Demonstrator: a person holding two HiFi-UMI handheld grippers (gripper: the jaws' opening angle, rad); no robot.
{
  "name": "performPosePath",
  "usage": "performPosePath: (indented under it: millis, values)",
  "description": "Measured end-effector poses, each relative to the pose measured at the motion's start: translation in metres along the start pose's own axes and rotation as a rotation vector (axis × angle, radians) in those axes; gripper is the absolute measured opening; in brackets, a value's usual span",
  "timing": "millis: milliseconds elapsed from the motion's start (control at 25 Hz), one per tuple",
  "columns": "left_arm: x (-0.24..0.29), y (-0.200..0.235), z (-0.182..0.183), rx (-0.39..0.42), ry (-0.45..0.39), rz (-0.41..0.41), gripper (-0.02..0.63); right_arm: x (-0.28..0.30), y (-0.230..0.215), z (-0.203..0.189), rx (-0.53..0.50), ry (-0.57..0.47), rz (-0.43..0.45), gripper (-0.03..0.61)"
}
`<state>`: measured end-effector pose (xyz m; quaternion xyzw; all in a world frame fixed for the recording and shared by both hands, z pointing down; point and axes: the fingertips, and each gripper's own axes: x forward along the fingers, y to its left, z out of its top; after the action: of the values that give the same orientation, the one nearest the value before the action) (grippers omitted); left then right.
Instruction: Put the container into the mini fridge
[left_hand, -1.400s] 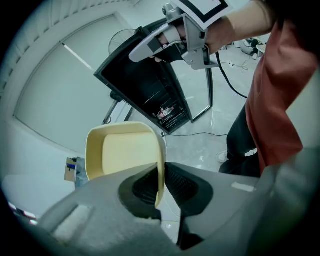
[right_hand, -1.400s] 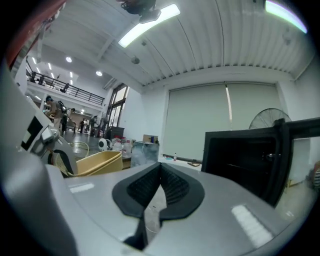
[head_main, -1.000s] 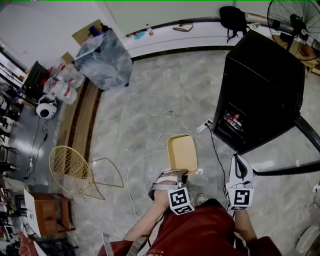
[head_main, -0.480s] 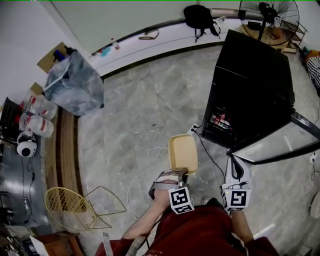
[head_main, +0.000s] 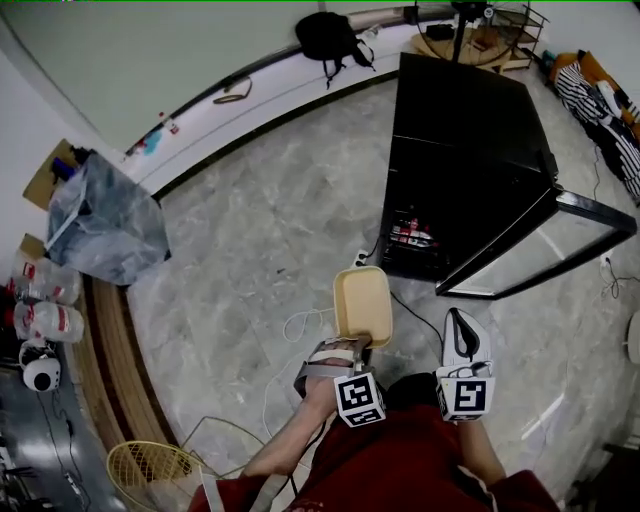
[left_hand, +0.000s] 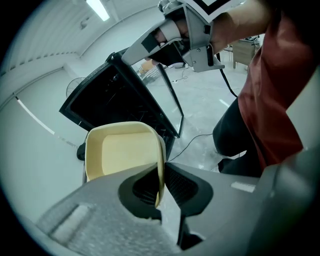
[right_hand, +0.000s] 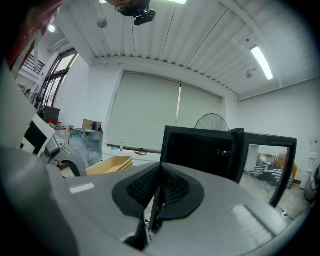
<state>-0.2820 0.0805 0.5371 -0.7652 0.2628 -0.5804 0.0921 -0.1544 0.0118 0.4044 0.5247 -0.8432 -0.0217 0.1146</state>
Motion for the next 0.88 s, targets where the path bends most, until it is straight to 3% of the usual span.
performPosePath:
  millis: [280,880]
  values:
    - [0.019,0.006,0.016,0.114,-0.063,-0.058,0.029,-0.013,-0.024,-0.010,0.031,0.038,-0.140,0.000]
    - [0.071,0.068,0.082,0.278,-0.091,-0.095,0.029,0.020,-0.104,-0.029,0.118,0.039,-0.285,0.000]
